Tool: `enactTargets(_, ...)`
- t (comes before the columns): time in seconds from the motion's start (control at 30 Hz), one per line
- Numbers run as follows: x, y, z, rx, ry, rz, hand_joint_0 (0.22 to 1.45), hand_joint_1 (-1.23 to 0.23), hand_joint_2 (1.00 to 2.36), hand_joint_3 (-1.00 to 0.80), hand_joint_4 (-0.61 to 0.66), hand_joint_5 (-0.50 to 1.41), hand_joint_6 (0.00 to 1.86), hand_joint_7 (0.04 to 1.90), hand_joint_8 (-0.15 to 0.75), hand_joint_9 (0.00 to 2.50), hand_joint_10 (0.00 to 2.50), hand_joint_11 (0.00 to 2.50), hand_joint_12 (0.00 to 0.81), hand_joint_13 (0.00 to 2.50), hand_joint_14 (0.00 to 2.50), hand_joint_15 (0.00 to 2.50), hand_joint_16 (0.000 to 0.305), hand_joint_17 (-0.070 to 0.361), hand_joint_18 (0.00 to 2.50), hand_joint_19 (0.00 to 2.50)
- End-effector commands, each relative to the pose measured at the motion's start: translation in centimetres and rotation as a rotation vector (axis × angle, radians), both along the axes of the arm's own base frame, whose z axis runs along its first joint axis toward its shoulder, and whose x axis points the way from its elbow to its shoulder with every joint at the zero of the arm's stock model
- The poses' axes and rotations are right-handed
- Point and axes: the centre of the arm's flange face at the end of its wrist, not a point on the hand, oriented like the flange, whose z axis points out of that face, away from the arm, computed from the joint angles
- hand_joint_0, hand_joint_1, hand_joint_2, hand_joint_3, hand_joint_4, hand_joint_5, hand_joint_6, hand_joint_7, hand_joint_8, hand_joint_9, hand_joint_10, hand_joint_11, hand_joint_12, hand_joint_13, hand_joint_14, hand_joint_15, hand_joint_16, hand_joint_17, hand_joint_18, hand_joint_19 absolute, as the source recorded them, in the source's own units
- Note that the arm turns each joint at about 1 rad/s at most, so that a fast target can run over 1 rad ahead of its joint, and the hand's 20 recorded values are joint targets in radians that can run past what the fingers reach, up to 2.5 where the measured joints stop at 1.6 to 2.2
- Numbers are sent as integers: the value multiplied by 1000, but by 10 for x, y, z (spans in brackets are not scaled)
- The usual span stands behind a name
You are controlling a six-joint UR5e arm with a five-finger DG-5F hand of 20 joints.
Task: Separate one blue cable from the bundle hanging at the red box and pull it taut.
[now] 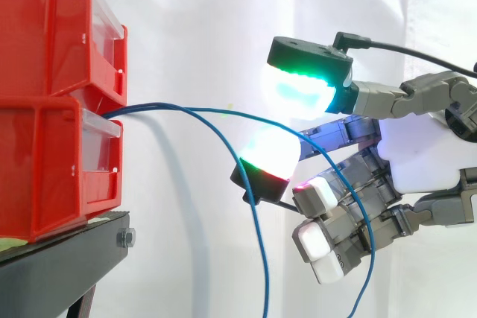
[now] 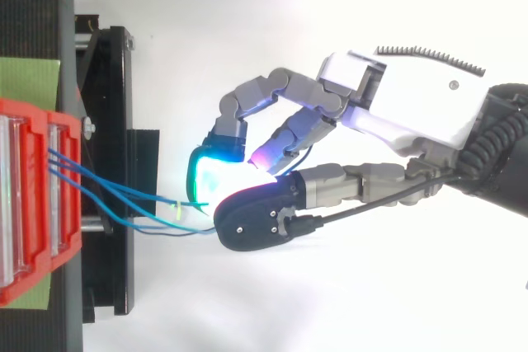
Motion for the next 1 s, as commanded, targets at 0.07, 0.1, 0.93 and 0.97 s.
enactTargets(0.07, 0, 0, 0, 1, 0, -1, 634, -612, 1012, -376, 92, -215, 918, 1053, 309, 1111, 23, 991, 354, 1030, 21, 600, 45, 101, 777, 572)
enactTargets(0.1, 0, 0, 0, 1, 0, -1, 634, -624, 1014, -347, 87, -214, 922, 1050, 311, 1108, 23, 1002, 352, 1029, 23, 595, 45, 101, 776, 572)
enactTargets(0.93, 0, -2, -1, 2, 4, -1, 665, -695, 1021, -242, 4, -220, 943, 1125, 306, 1117, 22, 1101, 352, 1031, 23, 599, 45, 101, 782, 570)
enactTargets(0.97, -1, -2, -1, 1, 6, -1, 665, -696, 1021, -243, 10, -220, 944, 1112, 307, 1117, 24, 1102, 351, 1030, 23, 601, 45, 100, 782, 571)
